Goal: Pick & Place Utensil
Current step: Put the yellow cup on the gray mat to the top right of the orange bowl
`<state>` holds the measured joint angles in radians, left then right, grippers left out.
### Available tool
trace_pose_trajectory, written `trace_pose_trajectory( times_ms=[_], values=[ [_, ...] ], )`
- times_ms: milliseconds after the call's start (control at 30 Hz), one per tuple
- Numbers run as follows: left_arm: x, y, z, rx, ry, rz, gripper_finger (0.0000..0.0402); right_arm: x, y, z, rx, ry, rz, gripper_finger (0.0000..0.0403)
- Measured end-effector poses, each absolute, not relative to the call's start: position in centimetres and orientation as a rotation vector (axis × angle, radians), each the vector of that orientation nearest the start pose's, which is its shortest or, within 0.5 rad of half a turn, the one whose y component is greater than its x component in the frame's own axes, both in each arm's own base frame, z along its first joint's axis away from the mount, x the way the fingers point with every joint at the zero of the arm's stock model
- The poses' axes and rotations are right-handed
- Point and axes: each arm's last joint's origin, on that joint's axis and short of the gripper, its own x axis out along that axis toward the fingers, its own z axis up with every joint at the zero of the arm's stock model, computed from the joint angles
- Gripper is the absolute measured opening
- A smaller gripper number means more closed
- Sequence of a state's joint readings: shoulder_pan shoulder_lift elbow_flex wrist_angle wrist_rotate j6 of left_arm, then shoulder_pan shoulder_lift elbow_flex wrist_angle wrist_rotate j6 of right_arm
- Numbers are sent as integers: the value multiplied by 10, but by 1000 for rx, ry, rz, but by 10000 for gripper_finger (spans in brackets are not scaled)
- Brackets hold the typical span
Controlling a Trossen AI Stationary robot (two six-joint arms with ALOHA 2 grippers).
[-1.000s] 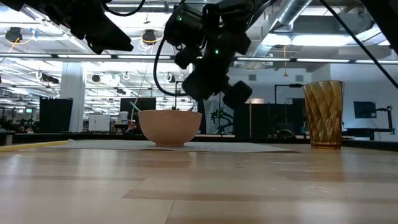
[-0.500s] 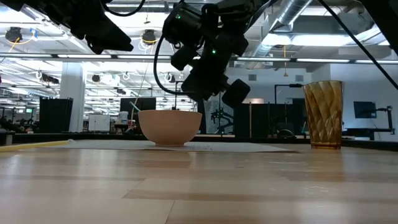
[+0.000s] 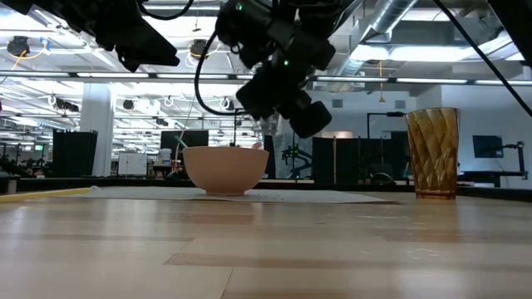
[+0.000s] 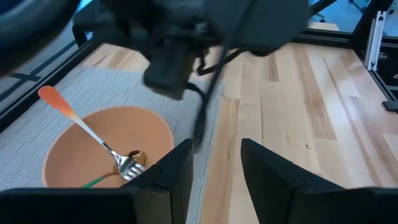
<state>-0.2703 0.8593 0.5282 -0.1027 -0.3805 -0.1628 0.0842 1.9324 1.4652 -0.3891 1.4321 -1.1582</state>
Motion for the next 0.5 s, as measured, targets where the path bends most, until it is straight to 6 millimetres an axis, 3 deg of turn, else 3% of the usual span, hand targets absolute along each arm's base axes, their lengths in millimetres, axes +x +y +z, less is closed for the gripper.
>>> trace_pose_trajectory(
  times_ms=[267, 500],
  values=[
    [184, -40, 247, 54, 335, 120, 135, 392, 28, 256, -1405, 1217, -805, 135],
    [186, -40, 256, 120, 248, 108, 135, 335, 18, 297, -935, 1097, -778, 105]
  ],
)
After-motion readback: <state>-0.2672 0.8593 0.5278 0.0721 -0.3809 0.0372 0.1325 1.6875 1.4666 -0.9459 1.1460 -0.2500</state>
